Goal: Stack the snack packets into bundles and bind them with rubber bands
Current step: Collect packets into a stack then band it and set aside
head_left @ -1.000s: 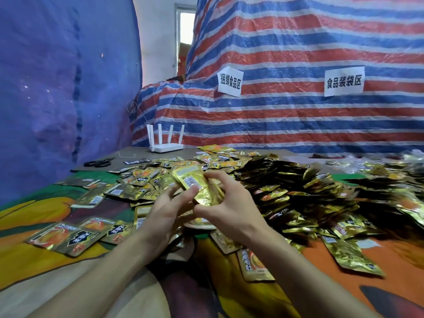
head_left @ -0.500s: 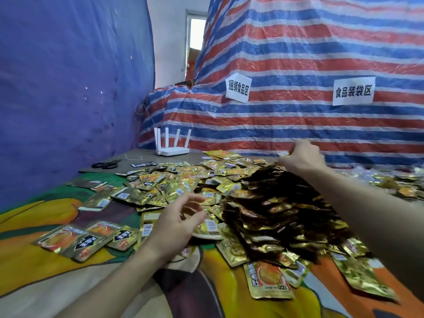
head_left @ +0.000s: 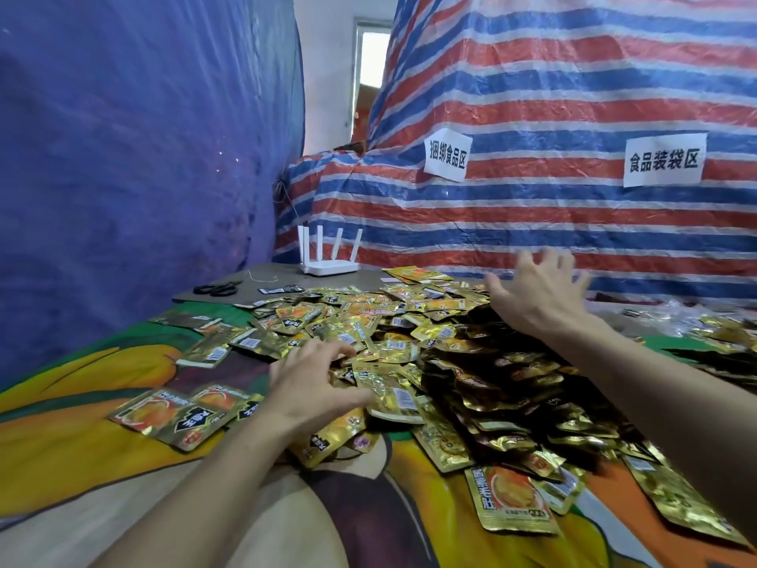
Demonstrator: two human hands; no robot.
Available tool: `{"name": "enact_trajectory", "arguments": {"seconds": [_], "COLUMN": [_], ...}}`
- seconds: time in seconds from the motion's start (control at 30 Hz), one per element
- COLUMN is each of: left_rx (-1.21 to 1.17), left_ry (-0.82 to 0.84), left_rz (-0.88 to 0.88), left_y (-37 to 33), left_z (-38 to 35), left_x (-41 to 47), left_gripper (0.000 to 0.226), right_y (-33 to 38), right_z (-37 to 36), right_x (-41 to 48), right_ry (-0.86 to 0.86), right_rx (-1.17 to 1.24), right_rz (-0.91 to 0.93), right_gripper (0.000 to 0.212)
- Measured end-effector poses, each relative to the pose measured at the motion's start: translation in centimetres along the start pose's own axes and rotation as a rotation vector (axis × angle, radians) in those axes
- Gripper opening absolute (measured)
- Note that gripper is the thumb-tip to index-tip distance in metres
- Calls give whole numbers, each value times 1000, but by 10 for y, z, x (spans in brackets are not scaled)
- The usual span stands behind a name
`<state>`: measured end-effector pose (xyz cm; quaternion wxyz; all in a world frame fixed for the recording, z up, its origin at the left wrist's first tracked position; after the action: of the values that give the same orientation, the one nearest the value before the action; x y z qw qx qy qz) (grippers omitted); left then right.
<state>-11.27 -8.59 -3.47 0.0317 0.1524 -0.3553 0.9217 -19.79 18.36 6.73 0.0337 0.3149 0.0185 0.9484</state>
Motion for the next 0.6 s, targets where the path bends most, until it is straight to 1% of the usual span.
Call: {"name": "enact_trajectory", "arguments": {"seconds": [0.03,0.07,0.1,0.13,0.2,0.27,0.33,0.4,0.5,0.6], "left_rx": [50,77,98,124,193,229,222,232,294,363], "left_ry": [71,131,173,204,245,287,307,288,207,170], "left_rz": [12,32,57,87,153,210,234,214,209,217], "left_y": [2,5,8,11,18,26,31,31,27,24], "left_z": [1,0,0,-1,-1,-1,2,4,6,1], "left_x": [0,-1,-1,-1,0,2,5,7,8,10], "left_gripper": [99,114,124,130,134,137,131,112,83,71], "right_y": [14,30,45,59,84,102,114,123,132,137], "right_z": [4,6,8,7,-2,-21,-42,-60,-81,-89], "right_x": [-9,-19,-30,-41,-63,-78,-85,-87,-84,-81], "right_ry": [-51,-56,-15,64,271,439,533,586,630,675], "right_rx": [65,133,199,260,318,256,183,169,147,88], "right_rz": [104,211,320,423,586,644,580,461,280,202], "right_gripper": [66,67,68,69,66,68,71,71,75,78]}}
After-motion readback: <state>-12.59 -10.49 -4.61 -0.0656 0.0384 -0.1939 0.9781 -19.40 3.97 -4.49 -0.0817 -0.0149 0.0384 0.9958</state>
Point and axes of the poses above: each hand's wrist, its own x-axis towards the middle knuckle, its own z-axis out of the back of the hand, y = z × x, the point moved 2 cm from there along x, towards the middle knuckle, and after that the axes turned 7 degrees about -x, right-handed, at the moved point
